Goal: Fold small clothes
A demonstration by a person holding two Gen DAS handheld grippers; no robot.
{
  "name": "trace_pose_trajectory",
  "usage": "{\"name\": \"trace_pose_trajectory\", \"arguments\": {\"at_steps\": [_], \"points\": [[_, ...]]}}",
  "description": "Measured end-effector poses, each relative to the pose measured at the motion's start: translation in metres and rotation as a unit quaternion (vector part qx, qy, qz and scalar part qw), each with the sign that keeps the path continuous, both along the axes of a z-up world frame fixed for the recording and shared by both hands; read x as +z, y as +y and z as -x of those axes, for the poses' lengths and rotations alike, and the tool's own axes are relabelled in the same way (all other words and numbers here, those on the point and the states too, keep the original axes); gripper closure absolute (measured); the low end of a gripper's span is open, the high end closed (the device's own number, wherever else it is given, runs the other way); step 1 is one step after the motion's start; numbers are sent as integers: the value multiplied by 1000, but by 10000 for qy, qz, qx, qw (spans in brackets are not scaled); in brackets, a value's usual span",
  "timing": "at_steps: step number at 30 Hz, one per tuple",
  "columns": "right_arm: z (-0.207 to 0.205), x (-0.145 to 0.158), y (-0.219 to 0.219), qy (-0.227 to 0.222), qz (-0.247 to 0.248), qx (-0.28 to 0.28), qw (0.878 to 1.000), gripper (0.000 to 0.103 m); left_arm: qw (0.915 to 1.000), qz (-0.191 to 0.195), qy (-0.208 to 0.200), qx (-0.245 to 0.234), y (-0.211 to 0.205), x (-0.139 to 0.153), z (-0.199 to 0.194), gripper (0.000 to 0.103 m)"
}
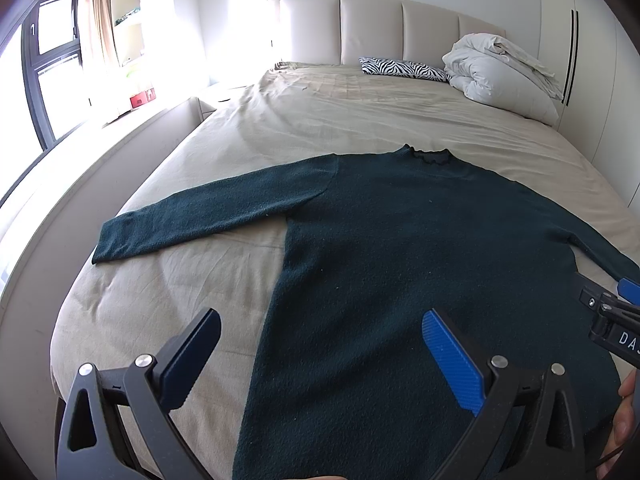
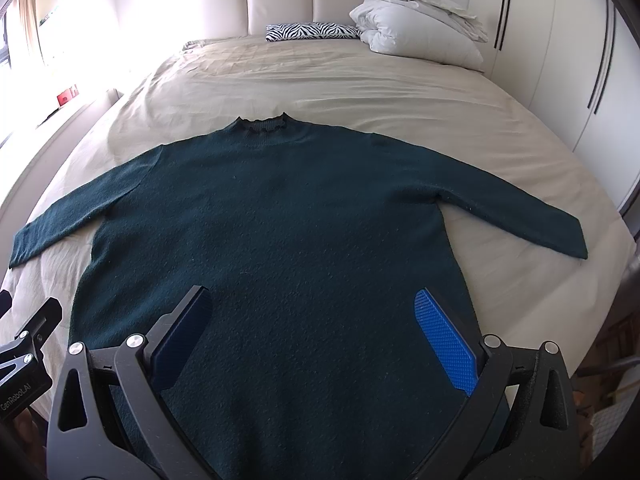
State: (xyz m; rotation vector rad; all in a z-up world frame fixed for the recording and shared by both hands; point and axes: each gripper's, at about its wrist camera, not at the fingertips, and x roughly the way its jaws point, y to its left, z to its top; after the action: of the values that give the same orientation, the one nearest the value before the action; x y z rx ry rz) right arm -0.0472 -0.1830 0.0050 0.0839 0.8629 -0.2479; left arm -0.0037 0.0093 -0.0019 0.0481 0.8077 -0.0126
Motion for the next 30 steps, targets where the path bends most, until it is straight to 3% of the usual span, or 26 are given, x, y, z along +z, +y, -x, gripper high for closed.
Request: {"name": "trace_pose_trajectory", "arguments": {"at_steps": [30], "points": [[0,-8,5,72,-19,41,10000,0,10000,29,22,10,1,-8,6,0]]}}
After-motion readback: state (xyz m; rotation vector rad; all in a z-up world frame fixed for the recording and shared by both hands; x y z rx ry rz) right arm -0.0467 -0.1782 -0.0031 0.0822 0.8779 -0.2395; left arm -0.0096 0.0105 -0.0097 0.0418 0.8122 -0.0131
